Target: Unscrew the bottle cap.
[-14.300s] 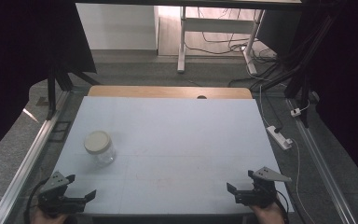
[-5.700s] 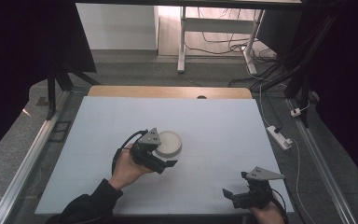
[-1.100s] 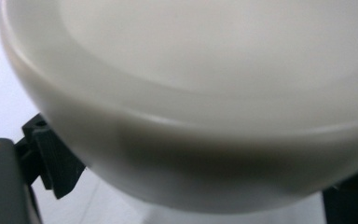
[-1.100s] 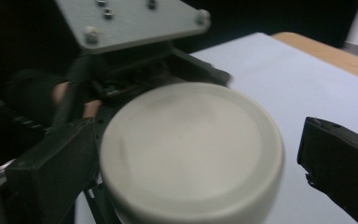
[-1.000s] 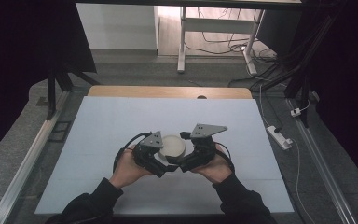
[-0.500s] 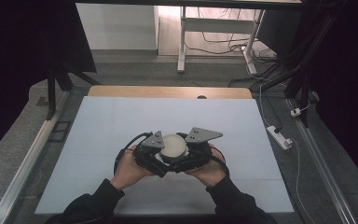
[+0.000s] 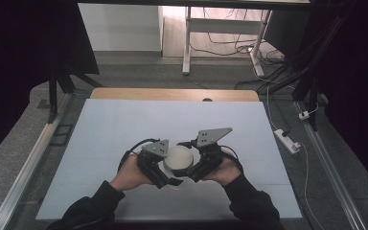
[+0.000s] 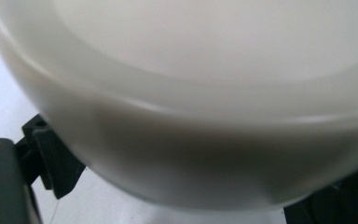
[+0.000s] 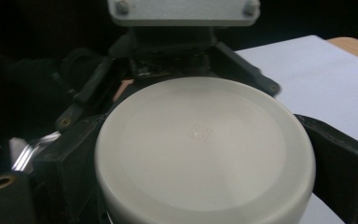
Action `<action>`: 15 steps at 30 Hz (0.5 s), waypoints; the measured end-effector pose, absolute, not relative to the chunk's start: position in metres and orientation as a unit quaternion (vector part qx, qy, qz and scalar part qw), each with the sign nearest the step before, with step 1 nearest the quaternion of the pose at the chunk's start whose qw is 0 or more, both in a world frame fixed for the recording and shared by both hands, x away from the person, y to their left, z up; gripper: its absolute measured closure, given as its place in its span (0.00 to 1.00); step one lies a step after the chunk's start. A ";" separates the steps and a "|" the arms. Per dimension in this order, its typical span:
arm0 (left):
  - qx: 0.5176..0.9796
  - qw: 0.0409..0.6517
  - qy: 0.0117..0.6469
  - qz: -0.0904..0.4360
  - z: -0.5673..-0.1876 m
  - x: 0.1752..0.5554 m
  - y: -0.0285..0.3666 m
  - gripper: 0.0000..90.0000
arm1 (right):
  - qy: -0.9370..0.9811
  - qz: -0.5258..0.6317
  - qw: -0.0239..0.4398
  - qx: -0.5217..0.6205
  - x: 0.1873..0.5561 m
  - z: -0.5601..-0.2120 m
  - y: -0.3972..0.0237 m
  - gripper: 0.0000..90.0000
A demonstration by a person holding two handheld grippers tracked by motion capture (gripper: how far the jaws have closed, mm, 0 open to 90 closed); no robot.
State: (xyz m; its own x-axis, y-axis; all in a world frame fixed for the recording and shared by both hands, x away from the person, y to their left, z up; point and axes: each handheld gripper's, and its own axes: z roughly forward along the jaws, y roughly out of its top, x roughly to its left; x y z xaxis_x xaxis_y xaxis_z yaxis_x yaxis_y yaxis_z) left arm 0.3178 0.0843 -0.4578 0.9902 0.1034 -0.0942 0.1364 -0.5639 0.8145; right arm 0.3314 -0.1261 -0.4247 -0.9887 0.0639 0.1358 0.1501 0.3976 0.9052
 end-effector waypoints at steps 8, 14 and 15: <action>0.879 0.462 0.117 0.030 -0.456 0.319 0.088 0.09 | -0.823 -0.556 0.007 -0.118 0.330 -0.421 -0.126 0.00; 0.871 0.456 0.174 0.061 -0.458 0.322 0.091 0.09 | -0.814 -0.553 -0.052 -0.167 0.324 -0.414 -0.125 0.00; 0.870 0.454 0.180 0.065 -0.458 0.322 0.091 0.09 | -0.816 -0.548 -0.063 -0.173 0.323 -0.415 -0.122 0.00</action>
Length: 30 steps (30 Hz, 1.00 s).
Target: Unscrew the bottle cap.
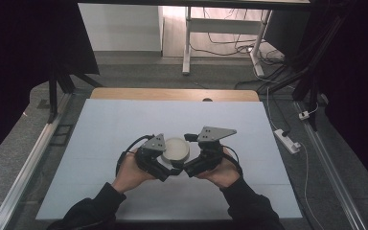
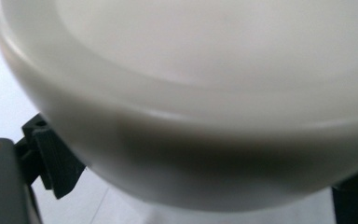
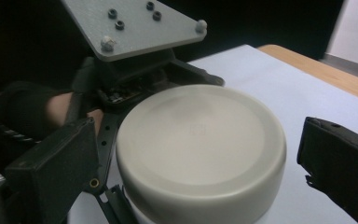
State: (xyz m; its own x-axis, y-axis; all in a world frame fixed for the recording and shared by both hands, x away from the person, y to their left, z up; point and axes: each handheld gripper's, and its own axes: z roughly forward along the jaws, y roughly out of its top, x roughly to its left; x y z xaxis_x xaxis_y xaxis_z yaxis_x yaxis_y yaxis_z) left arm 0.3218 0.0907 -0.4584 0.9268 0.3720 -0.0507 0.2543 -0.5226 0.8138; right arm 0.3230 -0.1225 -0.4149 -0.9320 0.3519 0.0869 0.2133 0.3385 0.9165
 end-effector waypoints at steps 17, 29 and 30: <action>0.873 0.445 0.183 0.075 -0.457 0.318 0.084 0.09 | 0.812 0.534 0.116 0.203 0.315 -0.427 -0.108 0.08; 0.884 0.456 0.106 0.006 -0.459 0.322 0.090 0.09 | 0.824 0.551 0.020 0.135 0.325 -0.428 -0.119 0.08; 0.884 0.456 0.103 0.003 -0.459 0.323 0.090 0.09 | 0.823 0.552 0.017 0.132 0.325 -0.428 -0.119 0.08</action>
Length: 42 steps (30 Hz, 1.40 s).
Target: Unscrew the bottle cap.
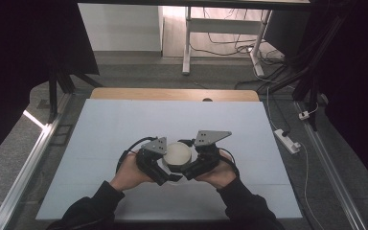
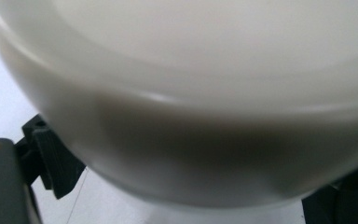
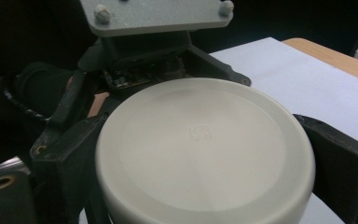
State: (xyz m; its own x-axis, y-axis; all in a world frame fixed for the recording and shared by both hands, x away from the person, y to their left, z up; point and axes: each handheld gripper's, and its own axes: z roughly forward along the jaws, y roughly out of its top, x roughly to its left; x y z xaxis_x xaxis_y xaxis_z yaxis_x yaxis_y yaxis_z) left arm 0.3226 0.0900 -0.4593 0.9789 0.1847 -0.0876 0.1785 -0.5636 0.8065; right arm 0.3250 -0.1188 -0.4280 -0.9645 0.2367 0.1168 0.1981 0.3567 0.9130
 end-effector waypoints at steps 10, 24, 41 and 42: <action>0.887 0.452 0.095 0.003 -0.461 0.322 0.088 0.09 | 0.816 0.564 0.009 0.127 0.325 -0.424 -0.122 0.08; 0.883 0.453 0.117 0.020 -0.462 0.326 0.093 0.09 | 0.814 0.566 0.027 0.128 0.326 -0.417 -0.130 0.08; 0.878 0.452 0.152 0.040 -0.465 0.333 0.101 0.09 | 0.810 0.570 0.039 0.132 0.322 -0.413 -0.136 0.08; 0.878 0.452 0.156 0.041 -0.466 0.334 0.102 0.09 | 0.810 0.570 0.040 0.132 0.322 -0.413 -0.137 0.08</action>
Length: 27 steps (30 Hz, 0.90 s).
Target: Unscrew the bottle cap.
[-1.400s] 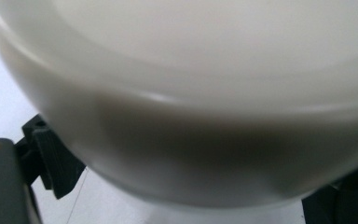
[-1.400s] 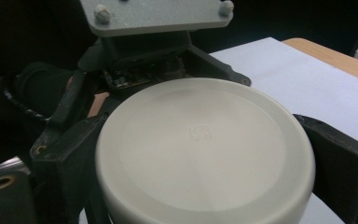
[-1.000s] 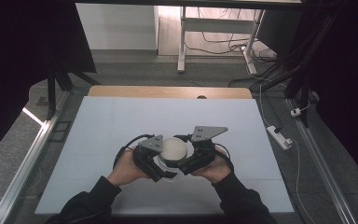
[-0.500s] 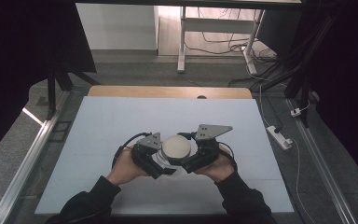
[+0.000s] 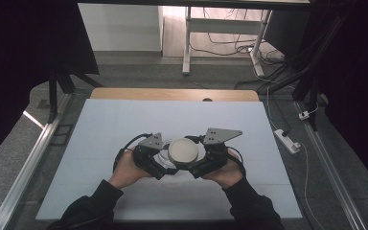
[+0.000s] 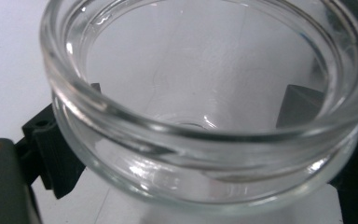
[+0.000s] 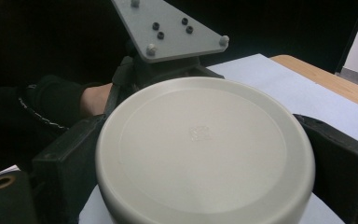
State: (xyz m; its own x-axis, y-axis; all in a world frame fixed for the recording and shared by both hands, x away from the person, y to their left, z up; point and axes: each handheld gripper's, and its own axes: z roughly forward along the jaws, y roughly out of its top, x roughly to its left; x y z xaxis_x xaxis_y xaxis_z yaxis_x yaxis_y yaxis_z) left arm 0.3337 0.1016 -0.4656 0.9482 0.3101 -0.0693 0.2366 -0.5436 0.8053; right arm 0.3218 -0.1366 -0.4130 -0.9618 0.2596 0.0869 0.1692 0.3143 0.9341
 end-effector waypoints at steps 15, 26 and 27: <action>0.868 0.454 0.190 0.057 -0.467 0.348 0.106 0.09 | 0.809 0.572 0.038 0.130 0.308 -0.414 -0.140 0.08; 0.863 0.455 0.205 0.076 -0.465 0.361 0.107 0.09 | 0.813 0.568 0.036 0.125 0.298 -0.420 -0.136 0.08; 0.862 0.457 0.207 0.077 -0.465 0.362 0.106 0.09 | 0.813 0.568 0.036 0.124 0.297 -0.421 -0.136 0.08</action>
State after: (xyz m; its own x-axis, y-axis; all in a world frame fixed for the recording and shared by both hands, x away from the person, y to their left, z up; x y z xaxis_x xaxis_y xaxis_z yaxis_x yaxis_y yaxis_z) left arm 0.3617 0.1062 -0.4645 0.9029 0.4263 -0.0558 0.2857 -0.4978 0.8189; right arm 0.2970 -0.1356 -0.4209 -0.9664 0.2437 0.0823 0.1611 0.3241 0.9322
